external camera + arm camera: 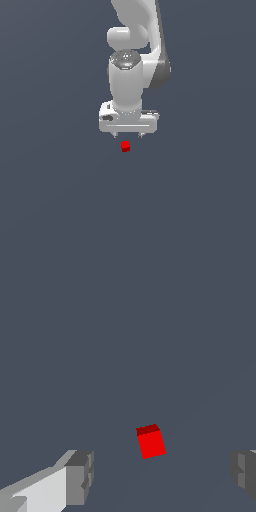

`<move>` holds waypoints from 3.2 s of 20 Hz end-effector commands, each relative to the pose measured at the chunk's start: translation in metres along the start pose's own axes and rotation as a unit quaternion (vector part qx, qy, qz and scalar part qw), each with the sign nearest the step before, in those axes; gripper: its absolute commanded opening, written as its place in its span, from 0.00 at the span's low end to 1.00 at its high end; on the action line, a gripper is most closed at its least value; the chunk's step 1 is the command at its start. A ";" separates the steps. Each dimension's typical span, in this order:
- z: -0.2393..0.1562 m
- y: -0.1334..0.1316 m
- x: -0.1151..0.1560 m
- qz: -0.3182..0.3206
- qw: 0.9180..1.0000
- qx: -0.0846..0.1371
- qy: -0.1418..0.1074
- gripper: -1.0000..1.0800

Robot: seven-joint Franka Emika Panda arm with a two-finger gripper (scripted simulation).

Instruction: Pick up the red cube and move it to a goal position.

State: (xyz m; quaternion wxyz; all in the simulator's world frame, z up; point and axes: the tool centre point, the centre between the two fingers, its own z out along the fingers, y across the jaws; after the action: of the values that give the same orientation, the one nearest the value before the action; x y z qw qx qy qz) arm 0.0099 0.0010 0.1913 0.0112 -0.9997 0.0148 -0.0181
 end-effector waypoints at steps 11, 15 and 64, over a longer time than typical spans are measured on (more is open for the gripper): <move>0.030 0.002 -0.011 -0.022 1.000 -0.001 -0.003 0.96; 0.059 0.004 -0.022 -0.043 0.999 -0.003 -0.007 0.96; 0.106 0.012 -0.036 -0.120 0.992 -0.009 -0.020 0.00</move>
State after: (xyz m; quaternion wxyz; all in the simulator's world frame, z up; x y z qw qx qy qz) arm -0.0260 -0.0086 0.0715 0.0001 -0.9944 -0.1056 0.0010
